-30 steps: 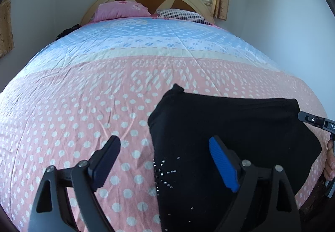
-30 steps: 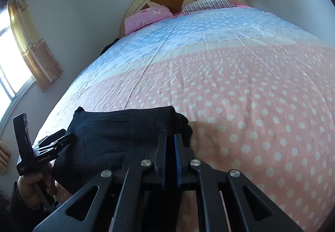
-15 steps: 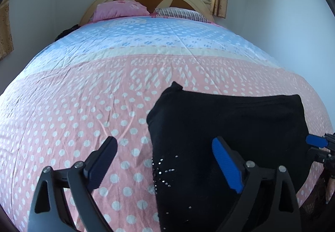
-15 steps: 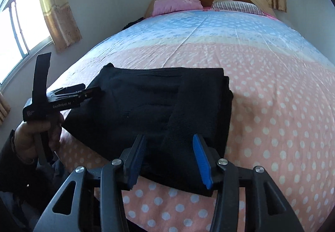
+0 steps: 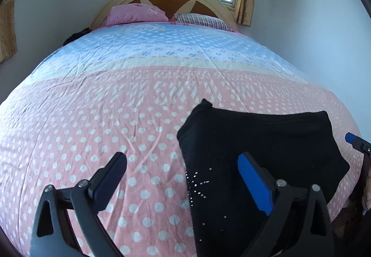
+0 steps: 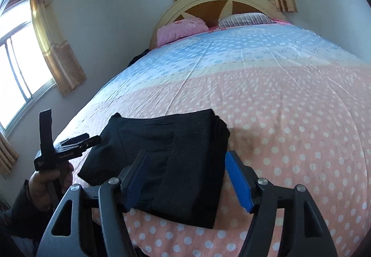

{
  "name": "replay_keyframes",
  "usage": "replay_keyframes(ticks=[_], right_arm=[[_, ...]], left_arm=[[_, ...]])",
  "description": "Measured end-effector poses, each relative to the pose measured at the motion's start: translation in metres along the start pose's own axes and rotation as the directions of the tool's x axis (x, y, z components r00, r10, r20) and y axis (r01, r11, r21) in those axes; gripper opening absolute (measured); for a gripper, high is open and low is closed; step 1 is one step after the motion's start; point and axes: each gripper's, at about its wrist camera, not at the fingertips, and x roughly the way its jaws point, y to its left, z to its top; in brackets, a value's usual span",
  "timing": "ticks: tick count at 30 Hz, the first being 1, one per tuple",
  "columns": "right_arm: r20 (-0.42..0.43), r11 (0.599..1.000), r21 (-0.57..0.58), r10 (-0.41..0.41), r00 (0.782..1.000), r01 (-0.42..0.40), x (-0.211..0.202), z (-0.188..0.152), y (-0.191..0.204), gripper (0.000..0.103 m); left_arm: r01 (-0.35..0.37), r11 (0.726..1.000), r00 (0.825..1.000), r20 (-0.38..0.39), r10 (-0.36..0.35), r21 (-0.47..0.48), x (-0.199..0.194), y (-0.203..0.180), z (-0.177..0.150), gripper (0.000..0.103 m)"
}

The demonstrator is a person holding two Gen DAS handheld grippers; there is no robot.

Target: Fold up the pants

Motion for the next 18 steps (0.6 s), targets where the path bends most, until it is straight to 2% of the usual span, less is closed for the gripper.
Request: replay_keyframes(ticks=[2, 6, 11, 12, 13, 14, 16, 18], right_arm=[[-0.040, 0.999, 0.046, -0.012, 0.999, 0.013, 0.013, 0.001, -0.010, 0.069], [-0.130, 0.992, 0.127, 0.020, 0.991, -0.003, 0.040, 0.000, -0.023, 0.069], [-0.127, 0.989, 0.150, 0.034, 0.991, -0.015, 0.046, 0.000, -0.023, 0.069], [-0.131, 0.987, 0.159, 0.053, 0.990, -0.032, 0.048, 0.001, -0.024, 0.064], [-0.139, 0.984, 0.172, 0.079, 0.987, -0.055, 0.049, 0.000, -0.026, 0.051], [-0.146, 0.978, 0.193, 0.104, 0.984, -0.075, 0.050, 0.001, -0.029, 0.049], [-0.144, 0.969, 0.225, 0.134, 0.981, -0.099, 0.053, -0.001, -0.034, 0.045], [-0.140, 0.957, 0.264, 0.163, 0.977, -0.122, 0.053, -0.003, -0.040, 0.040]], left_arm=[[0.028, 0.999, 0.999, -0.032, -0.029, -0.022, 0.008, 0.002, -0.001, 0.099], [0.075, 0.995, 0.994, -0.075, -0.079, -0.063, 0.021, 0.002, -0.003, 0.099], [0.138, 0.987, 0.984, -0.099, -0.146, -0.087, 0.030, 0.000, -0.002, 0.097], [0.150, 0.985, 0.982, -0.103, -0.159, -0.086, 0.032, 0.000, -0.001, 0.094], [0.159, 0.983, 0.980, -0.108, -0.168, -0.087, 0.033, 0.000, -0.001, 0.091], [0.167, 0.982, 0.979, -0.108, -0.176, -0.088, 0.034, -0.001, 0.000, 0.089], [0.195, 0.977, 0.973, -0.111, -0.204, -0.088, 0.034, -0.003, 0.001, 0.076], [0.215, 0.973, 0.968, -0.114, -0.224, -0.085, 0.035, -0.005, 0.001, 0.067]])
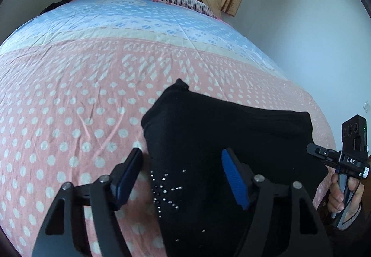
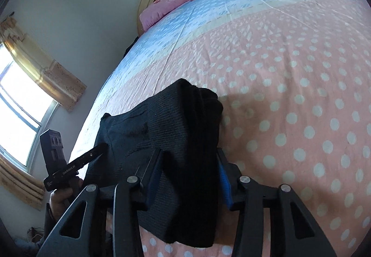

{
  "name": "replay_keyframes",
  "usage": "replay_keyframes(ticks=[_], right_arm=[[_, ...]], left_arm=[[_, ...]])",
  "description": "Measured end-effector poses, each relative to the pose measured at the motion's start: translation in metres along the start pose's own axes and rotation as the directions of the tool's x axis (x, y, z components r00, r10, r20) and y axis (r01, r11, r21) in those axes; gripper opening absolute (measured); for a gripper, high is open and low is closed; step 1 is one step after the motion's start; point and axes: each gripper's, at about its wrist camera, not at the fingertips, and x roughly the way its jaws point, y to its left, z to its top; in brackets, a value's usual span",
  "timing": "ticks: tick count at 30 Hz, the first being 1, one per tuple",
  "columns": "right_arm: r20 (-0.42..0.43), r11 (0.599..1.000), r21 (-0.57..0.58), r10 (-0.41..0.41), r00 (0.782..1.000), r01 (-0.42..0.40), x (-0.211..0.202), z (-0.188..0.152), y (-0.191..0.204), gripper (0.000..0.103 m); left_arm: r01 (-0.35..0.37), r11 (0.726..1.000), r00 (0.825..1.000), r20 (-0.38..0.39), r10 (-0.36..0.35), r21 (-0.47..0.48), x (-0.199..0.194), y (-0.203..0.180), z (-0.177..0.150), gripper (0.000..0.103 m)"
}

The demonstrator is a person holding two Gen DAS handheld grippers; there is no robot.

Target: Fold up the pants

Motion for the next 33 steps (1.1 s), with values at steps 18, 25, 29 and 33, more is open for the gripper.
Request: replay_keyframes(ticks=[18, 25, 29, 33], right_arm=[[0.033, 0.972, -0.234, -0.003, 0.999, 0.010, -0.009, 0.014, 0.079, 0.026], [-0.007, 0.937, -0.350, 0.018, 1.000, -0.019, 0.026, 0.034, 0.129, 0.026], [-0.029, 0.913, -0.405, 0.034, 0.999, -0.043, 0.048, 0.043, 0.159, 0.026], [-0.056, 0.888, -0.455, 0.050, 0.997, -0.070, 0.070, 0.051, 0.188, 0.026]], left_arm=[[-0.080, 0.995, 0.988, 0.135, 0.070, 0.068, -0.051, -0.015, 0.000, 0.017], [-0.189, 0.980, 0.960, 0.221, 0.171, 0.065, -0.093, -0.003, 0.003, 0.017], [-0.234, 0.971, 0.945, 0.243, 0.219, 0.037, -0.113, 0.015, 0.001, 0.017], [-0.269, 0.963, 0.930, 0.259, 0.262, -0.009, -0.130, 0.036, -0.002, 0.017]])
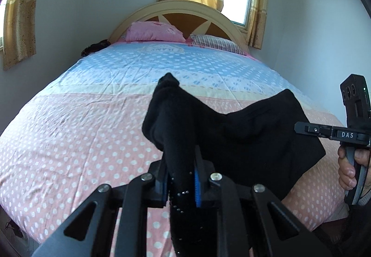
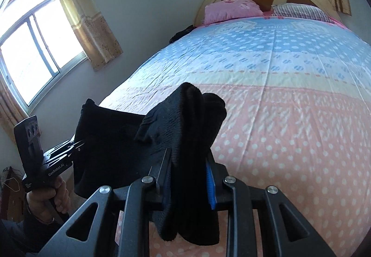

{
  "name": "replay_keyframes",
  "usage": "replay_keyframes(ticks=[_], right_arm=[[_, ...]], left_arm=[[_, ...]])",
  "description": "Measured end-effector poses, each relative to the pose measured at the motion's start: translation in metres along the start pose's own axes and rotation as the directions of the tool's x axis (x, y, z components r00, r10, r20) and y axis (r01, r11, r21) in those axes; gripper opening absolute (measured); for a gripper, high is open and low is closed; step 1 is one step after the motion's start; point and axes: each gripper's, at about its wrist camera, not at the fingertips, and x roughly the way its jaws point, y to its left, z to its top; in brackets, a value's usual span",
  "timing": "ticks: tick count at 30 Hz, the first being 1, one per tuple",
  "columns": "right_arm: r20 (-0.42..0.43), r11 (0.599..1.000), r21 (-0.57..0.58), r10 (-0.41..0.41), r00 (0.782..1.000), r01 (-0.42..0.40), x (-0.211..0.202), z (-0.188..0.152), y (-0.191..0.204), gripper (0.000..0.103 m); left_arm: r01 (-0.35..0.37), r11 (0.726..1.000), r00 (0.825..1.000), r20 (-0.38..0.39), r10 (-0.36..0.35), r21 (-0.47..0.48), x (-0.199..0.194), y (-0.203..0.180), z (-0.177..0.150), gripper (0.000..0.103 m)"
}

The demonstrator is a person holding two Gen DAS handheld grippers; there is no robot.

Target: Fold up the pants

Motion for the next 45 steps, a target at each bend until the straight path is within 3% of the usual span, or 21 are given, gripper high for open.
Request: replay_keyframes(ticks=[10, 17, 29, 32, 36, 37, 39, 42, 45], right_arm=[[-0.011, 0.996, -0.084, 0.032, 0.999, -0.033, 0.057, 0.041, 0.039, 0.026], [-0.050, 0.993, -0.099, 0.060, 0.997, -0.065, 0.100, 0.051, 0.057, 0.026], [-0.140, 0.997, 0.010, 0.079, 0.987, -0.079, 0.166, 0.037, 0.039, 0.026], [-0.153, 0.997, 0.017, 0.073, 0.986, -0.071, 0.171, 0.034, 0.036, 0.027], [-0.166, 0.998, 0.052, 0.045, 0.985, -0.037, 0.180, 0.027, 0.027, 0.032], [-0.165, 0.997, 0.063, 0.044, 0.985, -0.034, 0.181, 0.025, 0.025, 0.036], [-0.153, 0.997, 0.070, 0.026, 0.988, -0.016, 0.181, 0.023, 0.021, 0.047], [-0.135, 0.997, 0.079, -0.002, 0.991, 0.013, 0.172, 0.021, 0.014, 0.059], [-0.111, 0.994, 0.104, -0.024, 0.994, 0.036, 0.154, 0.017, 0.006, 0.064]], left_arm=[[-0.097, 0.993, 0.995, 0.030, 0.099, -0.069, -0.009, 0.042, 0.002, 0.017], [-0.144, 0.981, 0.989, 0.022, 0.148, -0.129, -0.013, 0.075, -0.006, 0.017], [-0.206, 0.961, 0.977, -0.086, 0.193, -0.183, 0.019, 0.105, -0.030, 0.019], [-0.239, 0.955, 0.969, -0.108, 0.223, -0.177, 0.024, 0.106, -0.037, 0.026], [-0.288, 0.945, 0.954, -0.134, 0.269, -0.152, 0.029, 0.106, -0.044, 0.043], [-0.310, 0.940, 0.946, -0.138, 0.292, -0.139, 0.029, 0.104, -0.046, 0.054], [-0.345, 0.931, 0.935, -0.134, 0.329, -0.122, 0.030, 0.106, -0.047, 0.064], [-0.344, 0.930, 0.935, -0.140, 0.326, -0.132, 0.027, 0.110, -0.049, 0.066], [-0.367, 0.920, 0.926, -0.141, 0.349, -0.135, 0.020, 0.113, -0.051, 0.074]])
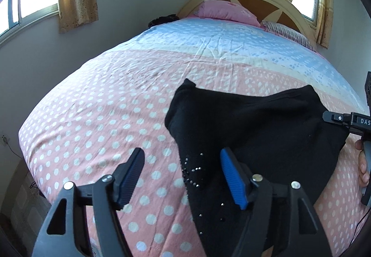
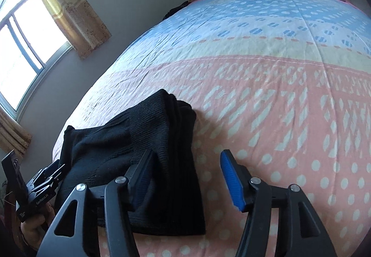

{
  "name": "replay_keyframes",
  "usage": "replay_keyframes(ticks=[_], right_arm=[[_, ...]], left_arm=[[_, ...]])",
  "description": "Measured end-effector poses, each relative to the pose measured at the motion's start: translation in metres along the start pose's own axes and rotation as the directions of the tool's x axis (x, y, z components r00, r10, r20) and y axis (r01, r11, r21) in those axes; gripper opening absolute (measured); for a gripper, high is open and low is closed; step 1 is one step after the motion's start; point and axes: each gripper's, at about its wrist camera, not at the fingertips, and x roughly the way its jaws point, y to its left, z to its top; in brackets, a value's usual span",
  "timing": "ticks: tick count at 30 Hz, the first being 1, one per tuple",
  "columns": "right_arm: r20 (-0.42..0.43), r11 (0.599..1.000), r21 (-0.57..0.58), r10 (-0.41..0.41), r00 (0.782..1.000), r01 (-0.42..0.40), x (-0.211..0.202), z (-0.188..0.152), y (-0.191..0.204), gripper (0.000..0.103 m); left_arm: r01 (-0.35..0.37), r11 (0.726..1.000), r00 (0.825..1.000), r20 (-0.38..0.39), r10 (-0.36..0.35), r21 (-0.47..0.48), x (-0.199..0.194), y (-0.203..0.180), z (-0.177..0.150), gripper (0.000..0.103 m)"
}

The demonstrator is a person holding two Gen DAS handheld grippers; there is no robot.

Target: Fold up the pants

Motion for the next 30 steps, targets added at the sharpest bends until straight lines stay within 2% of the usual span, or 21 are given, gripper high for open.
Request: replay_keyframes(ticks=[1, 5, 9, 13, 17, 18, 22, 24, 30], right_arm=[[0.009, 1.000, 0.010, -0.015, 1.000, 0.015, -0.007, -0.002, -0.004, 0.065], [0.048, 0.996, 0.019, -0.086, 0.995, 0.085, -0.043, -0.014, -0.012, 0.065], [0.125, 0.995, -0.001, -0.097, 0.987, 0.097, -0.103, -0.033, -0.004, 0.065], [0.251, 0.985, -0.101, -0.109, 0.962, 0.138, -0.164, -0.054, 0.026, 0.066], [0.340, 0.970, -0.177, -0.102, 0.935, 0.170, -0.204, -0.068, 0.055, 0.069], [0.363, 0.966, -0.190, -0.098, 0.926, 0.176, -0.212, -0.071, 0.062, 0.069], [0.397, 0.948, -0.259, -0.069, 0.915, 0.184, -0.232, -0.072, 0.085, 0.069], [0.422, 0.938, -0.279, -0.073, 0.904, 0.206, -0.239, -0.075, 0.093, 0.069], [0.434, 0.934, -0.293, -0.061, 0.899, 0.205, -0.246, -0.077, 0.101, 0.070]], left_arm=[[-0.010, 1.000, 1.000, 0.000, 0.010, -0.003, -0.002, 0.003, -0.001, 0.077], [-0.026, 0.999, 1.000, 0.010, 0.026, -0.021, -0.018, 0.005, -0.003, 0.077], [-0.012, 1.000, 0.998, 0.068, 0.013, -0.012, -0.047, -0.003, 0.000, 0.077], [0.011, 1.000, 0.989, 0.148, -0.009, -0.009, -0.080, -0.016, 0.005, 0.079], [0.033, 0.999, 0.976, 0.216, -0.033, 0.004, -0.112, -0.029, 0.006, 0.080], [0.036, 0.999, 0.972, 0.232, -0.036, 0.006, -0.120, -0.032, 0.007, 0.084], [0.043, 0.999, 0.948, 0.315, -0.046, 0.016, -0.154, -0.038, 0.011, 0.098], [0.051, 0.998, 0.938, 0.342, -0.055, 0.021, -0.167, -0.039, 0.012, 0.098], [0.058, 0.998, 0.913, 0.403, -0.064, 0.028, -0.187, -0.042, 0.012, 0.103]])
